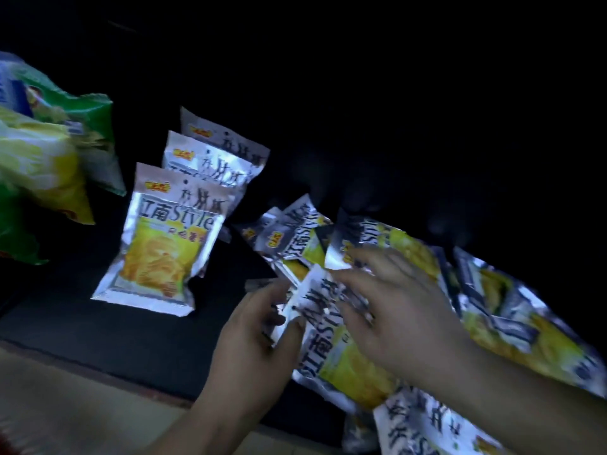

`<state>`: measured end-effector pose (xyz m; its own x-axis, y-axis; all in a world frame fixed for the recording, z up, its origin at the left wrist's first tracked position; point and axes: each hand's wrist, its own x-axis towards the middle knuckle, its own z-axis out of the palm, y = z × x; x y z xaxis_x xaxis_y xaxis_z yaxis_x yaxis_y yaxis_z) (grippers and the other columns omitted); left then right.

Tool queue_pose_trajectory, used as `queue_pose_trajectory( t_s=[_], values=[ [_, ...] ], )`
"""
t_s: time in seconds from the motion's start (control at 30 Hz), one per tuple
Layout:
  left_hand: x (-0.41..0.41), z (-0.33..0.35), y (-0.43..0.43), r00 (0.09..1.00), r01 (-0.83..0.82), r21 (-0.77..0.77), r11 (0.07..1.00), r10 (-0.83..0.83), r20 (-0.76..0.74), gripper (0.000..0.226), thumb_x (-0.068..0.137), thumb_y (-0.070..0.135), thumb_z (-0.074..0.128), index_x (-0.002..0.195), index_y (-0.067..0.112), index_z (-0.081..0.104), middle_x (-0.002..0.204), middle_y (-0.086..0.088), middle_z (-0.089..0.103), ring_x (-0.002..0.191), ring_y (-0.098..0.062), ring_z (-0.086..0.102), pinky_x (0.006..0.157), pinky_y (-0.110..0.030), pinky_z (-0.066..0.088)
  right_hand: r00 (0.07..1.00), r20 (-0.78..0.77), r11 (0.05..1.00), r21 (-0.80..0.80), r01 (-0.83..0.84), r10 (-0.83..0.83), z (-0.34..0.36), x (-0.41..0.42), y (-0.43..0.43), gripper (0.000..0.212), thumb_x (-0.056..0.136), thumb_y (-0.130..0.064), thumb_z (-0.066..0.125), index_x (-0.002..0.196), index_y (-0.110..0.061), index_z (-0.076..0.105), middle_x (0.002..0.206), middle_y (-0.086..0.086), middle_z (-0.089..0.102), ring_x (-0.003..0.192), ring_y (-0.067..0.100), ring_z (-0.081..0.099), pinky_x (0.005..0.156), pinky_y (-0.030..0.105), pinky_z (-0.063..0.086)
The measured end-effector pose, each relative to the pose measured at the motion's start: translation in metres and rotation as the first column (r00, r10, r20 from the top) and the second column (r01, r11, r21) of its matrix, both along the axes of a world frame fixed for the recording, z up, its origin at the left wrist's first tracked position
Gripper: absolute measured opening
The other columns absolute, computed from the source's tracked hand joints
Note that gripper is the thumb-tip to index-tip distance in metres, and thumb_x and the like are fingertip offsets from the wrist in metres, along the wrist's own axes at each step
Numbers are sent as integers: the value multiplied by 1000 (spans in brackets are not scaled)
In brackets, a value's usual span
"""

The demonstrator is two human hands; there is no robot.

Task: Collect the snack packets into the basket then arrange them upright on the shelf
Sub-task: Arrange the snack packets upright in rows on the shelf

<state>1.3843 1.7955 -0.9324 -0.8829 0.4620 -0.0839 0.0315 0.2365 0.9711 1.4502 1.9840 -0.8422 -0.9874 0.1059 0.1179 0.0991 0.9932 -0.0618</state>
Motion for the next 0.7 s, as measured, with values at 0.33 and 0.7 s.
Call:
queue_pose_trajectory(
  t_s=[0.33, 0.7],
  values=[
    [20, 7, 29, 990, -23, 77, 997, 12, 138, 55, 91, 15, 73, 133, 46, 57, 126, 19, 60, 94, -1, 66, 63, -19, 55, 941, 256, 961, -111, 255, -220, -11, -7, 54, 44, 101, -37, 54, 142, -53, 48, 162, 2, 35, 151, 25, 27, 116, 38, 30],
    [11, 82, 38, 958, 247, 255, 935, -275, 80, 72, 84, 44, 68, 135, 77, 30, 147, 43, 35, 133, 19, 38, 100, -25, 46, 905, -327, 953, -226, 203, -271, 43, -28, 45, 29, 97, -24, 63, 120, -41, 71, 66, -12, 66, 62, 13, 65, 55, 28, 46]
  ],
)
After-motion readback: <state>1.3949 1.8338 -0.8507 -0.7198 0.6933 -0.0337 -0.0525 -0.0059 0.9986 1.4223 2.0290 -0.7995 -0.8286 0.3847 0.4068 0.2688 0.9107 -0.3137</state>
